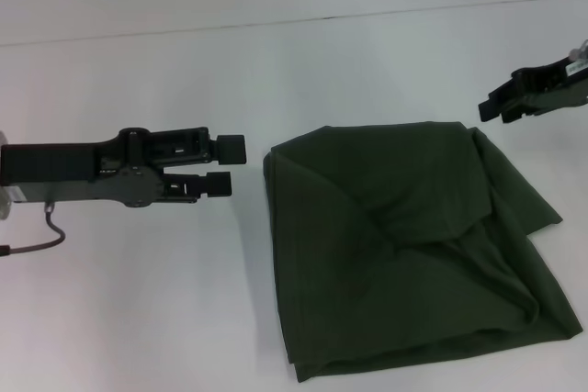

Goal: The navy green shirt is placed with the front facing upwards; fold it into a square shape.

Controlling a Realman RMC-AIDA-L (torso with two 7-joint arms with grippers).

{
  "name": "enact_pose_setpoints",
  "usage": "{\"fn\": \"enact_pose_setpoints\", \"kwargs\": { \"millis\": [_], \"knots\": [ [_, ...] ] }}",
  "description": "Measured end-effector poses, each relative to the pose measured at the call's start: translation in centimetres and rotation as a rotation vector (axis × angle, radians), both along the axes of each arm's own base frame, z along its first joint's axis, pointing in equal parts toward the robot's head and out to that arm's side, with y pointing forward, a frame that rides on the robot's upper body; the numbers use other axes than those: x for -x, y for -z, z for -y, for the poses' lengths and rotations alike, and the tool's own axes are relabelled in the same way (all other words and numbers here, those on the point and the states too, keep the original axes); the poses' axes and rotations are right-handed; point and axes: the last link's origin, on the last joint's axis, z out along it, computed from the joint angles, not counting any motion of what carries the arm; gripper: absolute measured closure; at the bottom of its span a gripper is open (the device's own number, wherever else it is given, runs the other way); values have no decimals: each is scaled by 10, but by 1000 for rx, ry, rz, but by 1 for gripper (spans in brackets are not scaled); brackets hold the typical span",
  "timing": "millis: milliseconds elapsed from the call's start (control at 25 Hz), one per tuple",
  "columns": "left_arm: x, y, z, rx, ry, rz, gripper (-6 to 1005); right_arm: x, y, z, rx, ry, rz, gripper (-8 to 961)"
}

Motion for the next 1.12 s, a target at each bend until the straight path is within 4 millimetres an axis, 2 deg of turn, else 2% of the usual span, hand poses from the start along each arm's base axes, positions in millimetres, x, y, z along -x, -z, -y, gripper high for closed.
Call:
{"fn": "enact_pose_setpoints", "kwargs": {
  "millis": [40, 280, 600, 680, 920, 1120],
  "knots": [
    [0, 0, 0, 0, -1, -1, 111, 0, -1, 1, 5, -3, -10, 622],
    [3, -5, -1, -18, -14, 5, 111, 8, 0, 21, 154, -25, -40, 585],
    [5, -9, -3, -30, -18, 4, 111, 8, -3, 56, 381, -8, -15, 586],
    [5, -10, -4, -36, -21, 5, 111, 6, -4, 59, 399, -8, -12, 585],
    [9, -6, -4, 20, -9, -84, 112, 5, -3, 47, 315, -31, -10, 585],
    [25, 7, 6, 128, -30, -246, 113, 16, 2, 39, 284, -76, -49, 585]
  ]
}}
